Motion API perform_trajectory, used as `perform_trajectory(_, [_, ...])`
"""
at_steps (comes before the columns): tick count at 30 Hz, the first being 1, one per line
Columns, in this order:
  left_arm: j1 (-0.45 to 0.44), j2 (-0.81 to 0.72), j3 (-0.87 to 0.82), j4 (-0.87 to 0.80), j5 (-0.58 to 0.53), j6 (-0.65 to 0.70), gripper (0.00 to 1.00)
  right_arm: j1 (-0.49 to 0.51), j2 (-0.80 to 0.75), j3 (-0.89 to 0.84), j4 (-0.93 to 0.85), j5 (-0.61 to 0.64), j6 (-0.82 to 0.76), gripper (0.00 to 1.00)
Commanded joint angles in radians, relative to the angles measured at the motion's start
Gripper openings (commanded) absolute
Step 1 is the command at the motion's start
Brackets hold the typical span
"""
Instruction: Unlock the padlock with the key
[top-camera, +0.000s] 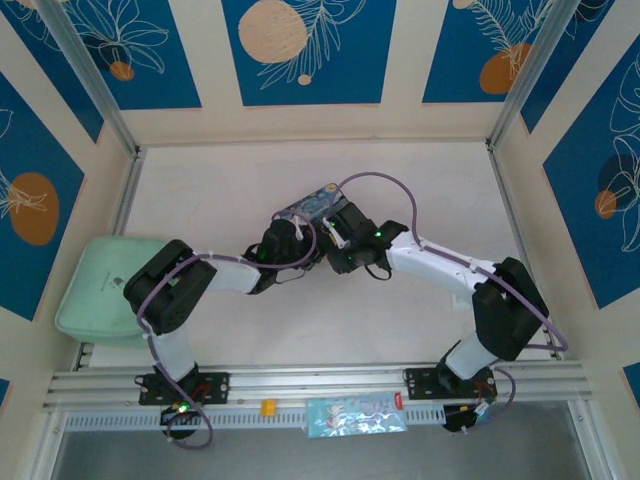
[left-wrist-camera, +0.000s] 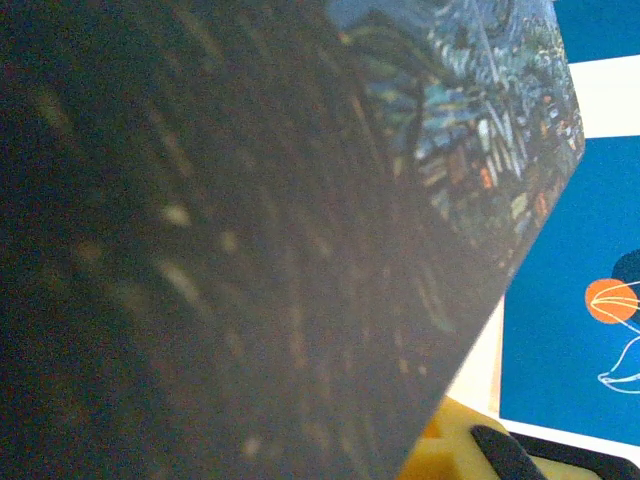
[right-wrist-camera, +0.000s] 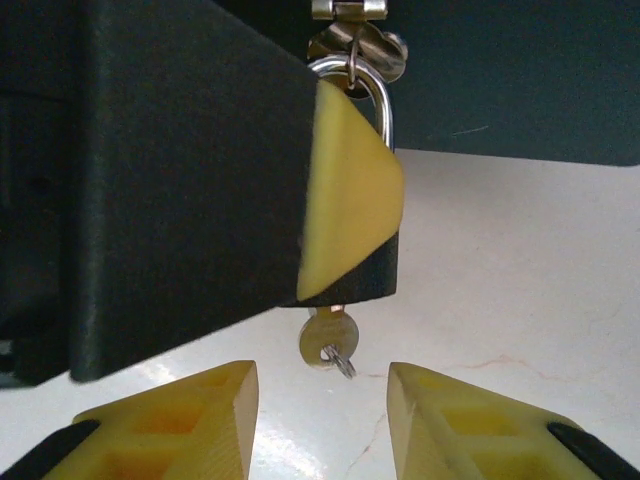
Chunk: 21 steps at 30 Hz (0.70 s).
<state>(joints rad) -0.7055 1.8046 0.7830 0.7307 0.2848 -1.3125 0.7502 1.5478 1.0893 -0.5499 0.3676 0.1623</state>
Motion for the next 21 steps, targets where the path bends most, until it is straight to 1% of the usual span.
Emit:
perform_trajectory(1, [-0.003, -0.02, 0.039, 0.005, 0.026, -0.022, 0.0, 0.024, 0.014, 0.02, -0.035, 0.096, -0.066, 0.4])
perform_trajectory(4, [-0.003, -0.024, 0.045, -0.006, 0.029, -0.025, 0.0, 0.039, 0.016, 0.004, -0.006, 0.11, -0.086, 0.4])
perform_trajectory(7, [0.0, -0.023, 0.056, -0.032, 0.041, -0.049, 0.0, 0.055, 0.026, -0.007, 0.03, 0.16, -0.11, 0.4])
perform_trajectory(10, [0.001, -0.044, 0.102, -0.182, 0.052, -0.076, 0.0, 0.066, 0.034, -0.007, 0.054, 0.201, -0.142, 0.4])
perform_trajectory(13, [0.0, -0.088, 0.193, -0.443, 0.039, -0.011, 0.0, 0.074, 0.029, -0.019, 0.1, 0.207, -0.173, 0.4])
perform_trajectory(15, [0.0, -0.124, 0.235, -0.559, 0.009, 0.029, 0.0, 0.075, 0.028, -0.029, 0.121, 0.2, -0.194, 0.38])
perform_trajectory(18, [0.003, -0.155, 0.264, -0.639, -0.02, 0.039, 0.0, 0.075, 0.022, -0.046, 0.135, 0.191, -0.202, 0.38])
perform_trajectory(21, [0.003, -0.157, 0.29, -0.68, -0.019, 0.033, 0.0, 0.075, 0.0, -0.068, 0.166, 0.167, -0.204, 0.38])
